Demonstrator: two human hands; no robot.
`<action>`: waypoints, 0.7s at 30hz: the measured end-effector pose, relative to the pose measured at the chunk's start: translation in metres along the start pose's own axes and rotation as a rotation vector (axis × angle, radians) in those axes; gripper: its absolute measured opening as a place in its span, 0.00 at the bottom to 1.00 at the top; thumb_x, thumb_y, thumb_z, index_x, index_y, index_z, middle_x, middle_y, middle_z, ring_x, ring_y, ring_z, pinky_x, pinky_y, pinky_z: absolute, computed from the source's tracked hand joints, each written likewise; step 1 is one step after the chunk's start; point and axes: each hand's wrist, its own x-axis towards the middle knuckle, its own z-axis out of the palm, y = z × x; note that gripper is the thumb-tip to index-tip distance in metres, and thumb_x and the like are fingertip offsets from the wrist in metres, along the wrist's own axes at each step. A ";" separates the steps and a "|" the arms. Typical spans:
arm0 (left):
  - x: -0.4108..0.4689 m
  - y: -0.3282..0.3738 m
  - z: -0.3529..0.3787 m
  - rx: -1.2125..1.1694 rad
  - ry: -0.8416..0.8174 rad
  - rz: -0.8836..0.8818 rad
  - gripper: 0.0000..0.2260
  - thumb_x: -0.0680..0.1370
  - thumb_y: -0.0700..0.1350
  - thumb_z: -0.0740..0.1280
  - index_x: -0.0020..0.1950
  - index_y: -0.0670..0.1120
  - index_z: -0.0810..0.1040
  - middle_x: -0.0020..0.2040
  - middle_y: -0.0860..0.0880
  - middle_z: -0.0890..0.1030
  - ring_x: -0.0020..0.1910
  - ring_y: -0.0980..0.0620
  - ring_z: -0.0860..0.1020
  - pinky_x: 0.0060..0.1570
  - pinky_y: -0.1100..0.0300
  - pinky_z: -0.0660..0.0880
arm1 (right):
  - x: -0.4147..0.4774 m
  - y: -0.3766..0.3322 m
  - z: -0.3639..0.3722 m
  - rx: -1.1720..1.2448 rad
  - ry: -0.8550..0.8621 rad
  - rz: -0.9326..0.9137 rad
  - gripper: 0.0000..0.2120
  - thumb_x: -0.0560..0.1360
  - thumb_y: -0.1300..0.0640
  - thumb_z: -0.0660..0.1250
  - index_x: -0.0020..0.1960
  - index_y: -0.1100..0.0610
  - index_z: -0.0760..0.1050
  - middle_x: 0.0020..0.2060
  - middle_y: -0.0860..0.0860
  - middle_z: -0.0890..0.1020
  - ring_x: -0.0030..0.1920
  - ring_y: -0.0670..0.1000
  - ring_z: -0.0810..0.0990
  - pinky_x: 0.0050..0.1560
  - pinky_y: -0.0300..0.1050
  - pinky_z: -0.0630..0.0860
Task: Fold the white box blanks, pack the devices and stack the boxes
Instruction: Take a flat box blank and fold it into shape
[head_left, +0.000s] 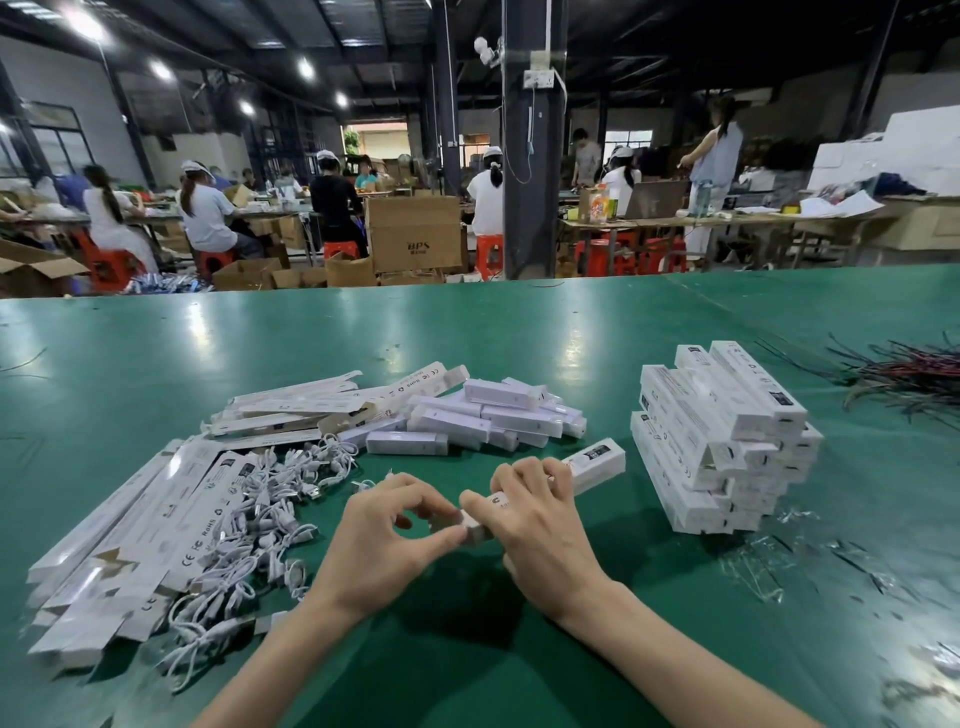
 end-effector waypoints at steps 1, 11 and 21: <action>0.001 0.000 -0.002 0.014 -0.020 -0.005 0.07 0.66 0.43 0.79 0.38 0.53 0.85 0.39 0.59 0.82 0.42 0.57 0.80 0.42 0.65 0.73 | 0.000 -0.001 -0.001 -0.010 -0.017 -0.011 0.23 0.63 0.63 0.48 0.44 0.51 0.80 0.37 0.52 0.77 0.41 0.56 0.75 0.49 0.50 0.61; 0.006 -0.003 -0.013 0.029 -0.163 0.019 0.03 0.68 0.43 0.79 0.36 0.49 0.86 0.37 0.55 0.84 0.38 0.57 0.81 0.40 0.67 0.73 | 0.004 0.001 -0.004 -0.015 -0.033 -0.106 0.08 0.62 0.62 0.70 0.39 0.51 0.78 0.37 0.50 0.77 0.42 0.55 0.77 0.54 0.50 0.62; 0.004 -0.001 -0.008 0.225 0.216 0.430 0.11 0.78 0.47 0.65 0.48 0.42 0.83 0.45 0.52 0.80 0.42 0.57 0.78 0.41 0.58 0.77 | 0.011 0.004 -0.012 0.473 -0.210 0.076 0.32 0.62 0.68 0.61 0.66 0.56 0.71 0.47 0.54 0.78 0.48 0.55 0.72 0.48 0.51 0.69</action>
